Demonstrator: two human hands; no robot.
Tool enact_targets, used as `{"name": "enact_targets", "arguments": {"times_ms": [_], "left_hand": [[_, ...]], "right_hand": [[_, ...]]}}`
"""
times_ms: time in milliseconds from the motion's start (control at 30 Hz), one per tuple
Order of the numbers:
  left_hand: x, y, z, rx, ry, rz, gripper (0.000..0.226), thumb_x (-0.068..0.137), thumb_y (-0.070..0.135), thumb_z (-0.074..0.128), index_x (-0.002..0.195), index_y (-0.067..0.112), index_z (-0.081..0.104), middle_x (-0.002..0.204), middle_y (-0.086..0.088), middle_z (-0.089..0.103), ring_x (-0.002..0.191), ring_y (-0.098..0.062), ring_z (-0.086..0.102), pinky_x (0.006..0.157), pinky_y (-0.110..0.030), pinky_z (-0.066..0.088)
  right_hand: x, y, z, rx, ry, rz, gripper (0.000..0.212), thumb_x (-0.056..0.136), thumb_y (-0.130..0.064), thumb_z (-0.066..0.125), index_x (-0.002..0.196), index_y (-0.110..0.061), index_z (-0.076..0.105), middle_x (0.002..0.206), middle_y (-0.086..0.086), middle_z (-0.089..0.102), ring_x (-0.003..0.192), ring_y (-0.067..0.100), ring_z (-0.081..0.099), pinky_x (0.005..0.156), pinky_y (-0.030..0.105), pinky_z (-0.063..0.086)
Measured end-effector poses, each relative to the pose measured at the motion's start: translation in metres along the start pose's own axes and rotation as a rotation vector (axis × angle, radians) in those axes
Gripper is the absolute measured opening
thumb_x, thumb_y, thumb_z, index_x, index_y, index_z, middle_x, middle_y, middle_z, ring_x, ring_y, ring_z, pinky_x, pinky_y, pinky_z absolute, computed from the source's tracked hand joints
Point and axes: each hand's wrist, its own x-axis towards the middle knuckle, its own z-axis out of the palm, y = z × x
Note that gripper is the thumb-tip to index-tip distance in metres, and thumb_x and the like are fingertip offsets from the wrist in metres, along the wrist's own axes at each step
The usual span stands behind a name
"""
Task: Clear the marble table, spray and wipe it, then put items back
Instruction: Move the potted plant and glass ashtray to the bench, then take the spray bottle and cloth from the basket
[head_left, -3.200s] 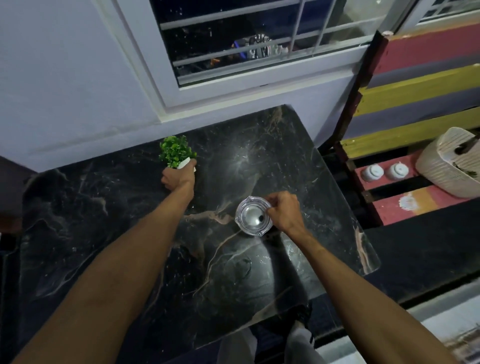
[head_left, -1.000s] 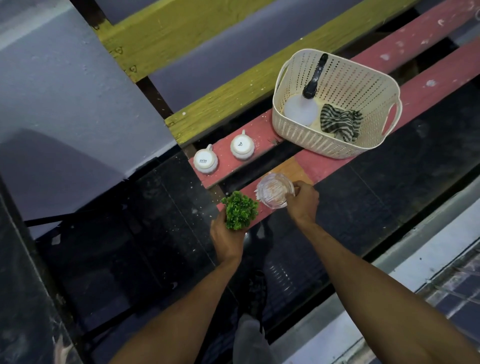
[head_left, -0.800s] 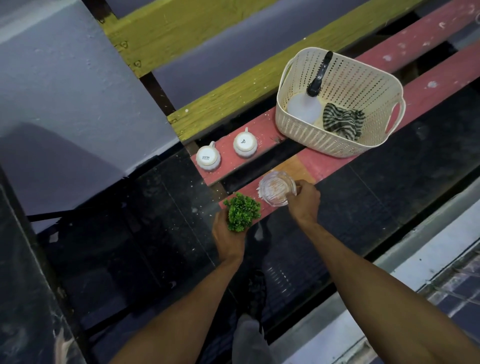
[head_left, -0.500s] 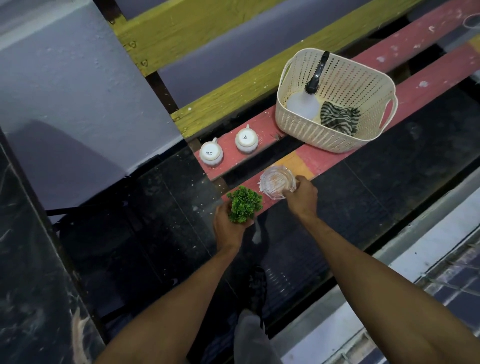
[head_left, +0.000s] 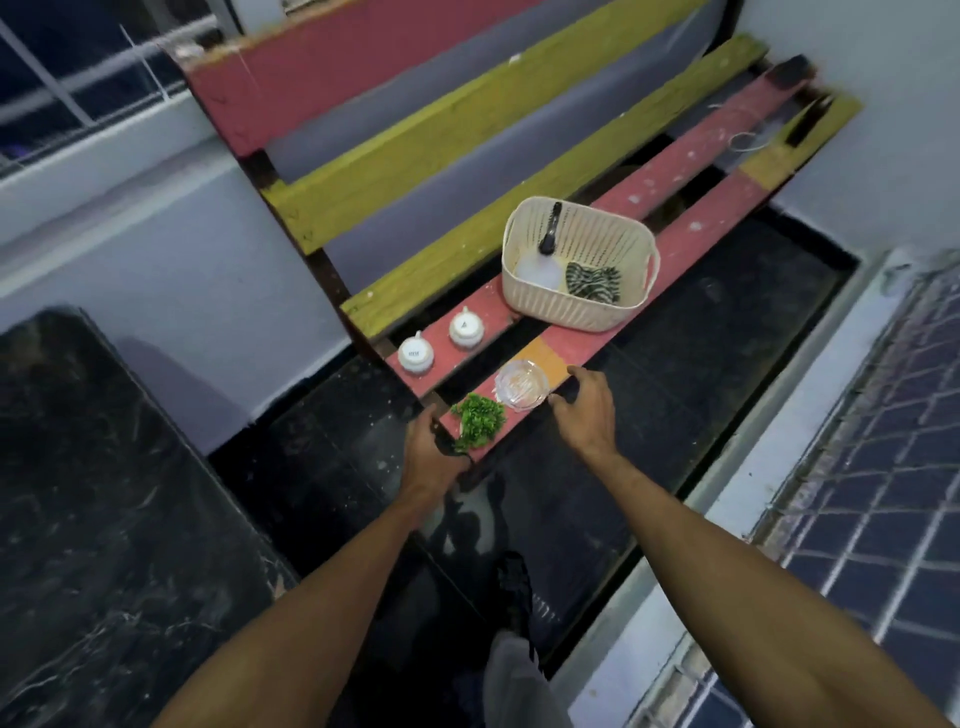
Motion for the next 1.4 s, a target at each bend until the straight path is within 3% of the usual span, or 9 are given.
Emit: {"name": "enact_targets", "arguments": {"times_ms": [267,433,567,767,933,1033,1133,1200,1400], "left_hand": [[0.058,0.122,0.001,0.095,0.01,0.198,0.084,0.078,-0.002,0.081,0.152,0.011,0.045,0.15,-0.009,0.048,0.137,-0.028,0.052,0.114,-0.049,0.047],[0.154,0.174,0.057,0.122,0.035,0.254,0.085,0.076,0.025,0.088,0.15,0.02,0.047,0.15,-0.004,0.05,0.135,-0.021,0.052,0.109,-0.043,0.049],[0.228,0.188,0.102,0.166,-0.007,0.277,0.093,0.073,0.013,0.087,0.154,0.01,0.04,0.153,-0.012,0.047,0.139,-0.03,0.049,0.112,-0.053,0.046],[0.287,0.18,0.143,0.242,-0.027,0.212,0.108,0.075,0.009,0.089,0.162,0.008,0.025,0.165,-0.011,0.035,0.151,-0.028,0.036,0.12,-0.038,0.033],[0.318,0.173,0.16,0.234,-0.052,0.167,0.081,0.09,0.009,0.077,0.159,0.014,0.035,0.149,-0.009,0.058,0.133,-0.027,0.059,0.106,-0.033,0.042],[0.33,0.17,0.167,0.224,-0.036,0.169,0.065,0.096,0.011,0.072,0.154,0.017,0.044,0.135,-0.009,0.069,0.123,-0.028,0.066,0.099,-0.032,0.046],[0.335,0.166,0.172,0.204,-0.038,0.197,0.061,0.096,0.011,0.071,0.152,0.02,0.046,0.129,-0.007,0.072,0.121,-0.026,0.066,0.093,-0.026,0.043],[0.335,0.165,0.172,0.179,-0.027,0.215,0.056,0.095,0.01,0.072,0.147,0.019,0.052,0.122,-0.002,0.074,0.116,-0.023,0.067,0.089,-0.022,0.041],[0.317,0.182,0.159,0.089,0.015,0.352,0.045,0.096,0.016,0.071,0.139,0.015,0.06,0.116,0.004,0.073,0.1,-0.008,0.061,0.085,-0.025,0.042]], "right_hand": [[0.044,-0.025,-0.052,0.104,0.141,-0.046,0.052,0.089,-0.009,0.069,0.139,-0.01,0.055,0.139,0.01,0.054,0.133,0.026,0.05,0.114,0.039,0.041],[0.157,-0.013,-0.06,0.098,0.162,-0.072,0.049,0.089,-0.006,0.063,0.138,-0.004,0.055,0.136,0.014,0.056,0.129,0.03,0.053,0.109,0.037,0.041],[0.243,0.003,-0.051,0.027,0.038,-0.058,0.054,0.086,-0.008,0.066,0.139,-0.003,0.055,0.134,0.02,0.057,0.128,0.034,0.051,0.108,0.039,0.04],[0.315,0.031,-0.018,-0.219,-0.267,0.013,0.074,0.08,-0.017,0.076,0.145,-0.012,0.043,0.149,0.021,0.04,0.138,0.04,0.039,0.114,0.047,0.037],[0.343,0.043,0.003,-0.345,-0.397,0.005,0.094,0.077,-0.017,0.079,0.156,-0.025,0.029,0.161,0.021,0.017,0.149,0.045,0.02,0.123,0.053,0.024],[0.348,0.048,0.017,-0.432,-0.347,-0.051,0.078,0.082,-0.009,0.067,0.153,-0.023,0.037,0.156,0.022,0.018,0.144,0.049,0.022,0.12,0.053,0.024],[0.35,0.054,0.024,-0.525,-0.211,-0.166,0.047,0.095,-0.005,0.049,0.14,-0.014,0.055,0.148,0.022,0.032,0.133,0.047,0.038,0.113,0.05,0.036],[0.355,0.055,0.021,-0.535,-0.171,-0.202,0.037,0.096,-0.008,0.052,0.131,-0.009,0.063,0.138,0.02,0.045,0.123,0.042,0.05,0.107,0.047,0.046],[0.356,0.028,-0.006,-0.287,-0.045,-0.162,0.039,0.089,-0.001,0.054,0.121,-0.012,0.074,0.112,0.021,0.061,0.104,0.038,0.059,0.088,0.037,0.048]]}}
